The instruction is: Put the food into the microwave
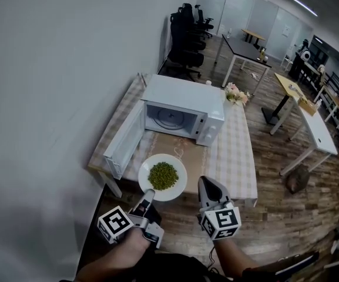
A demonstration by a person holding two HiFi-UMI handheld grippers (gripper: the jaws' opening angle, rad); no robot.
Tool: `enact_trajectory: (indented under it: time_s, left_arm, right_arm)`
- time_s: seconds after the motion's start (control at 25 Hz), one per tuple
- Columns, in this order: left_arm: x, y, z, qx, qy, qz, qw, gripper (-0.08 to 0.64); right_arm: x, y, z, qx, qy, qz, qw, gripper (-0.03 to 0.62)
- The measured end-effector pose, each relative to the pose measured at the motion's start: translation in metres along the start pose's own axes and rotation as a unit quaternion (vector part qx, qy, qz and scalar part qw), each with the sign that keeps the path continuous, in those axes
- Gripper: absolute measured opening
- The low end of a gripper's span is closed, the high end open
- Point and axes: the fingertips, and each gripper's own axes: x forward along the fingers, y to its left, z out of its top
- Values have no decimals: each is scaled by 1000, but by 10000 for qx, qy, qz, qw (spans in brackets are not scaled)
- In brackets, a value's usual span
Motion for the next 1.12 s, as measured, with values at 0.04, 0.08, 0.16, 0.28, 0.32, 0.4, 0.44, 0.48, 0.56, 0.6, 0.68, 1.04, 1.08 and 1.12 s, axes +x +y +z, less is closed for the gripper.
enact_trajectory:
  time_s: [0.04,0.08,0.16,0.28,0.32,0.4,0.44,0.48,0.56,0.6,0.68,1.04,1.08,1.12]
  left_arm:
    - [2,1,3,18,39,1,10000,18]
    - [4,2,5,37,82,-6,10000,18]
    - [9,4,8,65,167,-6,9998,18]
    - [14,7,12,50,241,40,9997,18]
    - [16,6,13,48,256,35,9997,18]
    - [22,5,17,60,270,13,9996,18]
    - [26,6,20,58,266,18,9996,18]
    - [29,8,22,44,257,32,9997,18]
    - [37,11,27,12,232,55,9997,18]
    - [42,13,30,8,216,58,9998,18]
    - [52,16,34,15,167,54,9998,18]
    - [102,27,50,-19,-108,196,9997,18]
    - [108,27,53,-11,-137,191,9997,18]
    - [114,26,55,-6,-168,192,9997,18]
  right_arm:
    - [3,0,0,3,-11,-31,10000,8]
    - [7,1,1,1,-27,-62,10000,8]
    - [13,1,2,7,-44,-112,9999,8]
    - [23,6,2,39,-13,-74,10000,8]
    - [25,7,3,14,-20,-53,10000,8]
    - [30,5,6,-23,-47,-58,10000,8]
    - [34,3,6,-6,-49,-73,10000,8]
    - [38,0,6,18,-40,-85,10000,8]
    - [46,-5,3,29,-20,-84,10000,8]
    - [50,-7,2,27,-14,-78,10000,8]
    - [60,-15,0,44,-22,-55,10000,8]
    - [103,-32,8,-227,-176,429,9987,8]
    - [108,-36,10,-235,-170,413,9987,8]
    - [114,-41,11,-253,-175,389,9988,8]
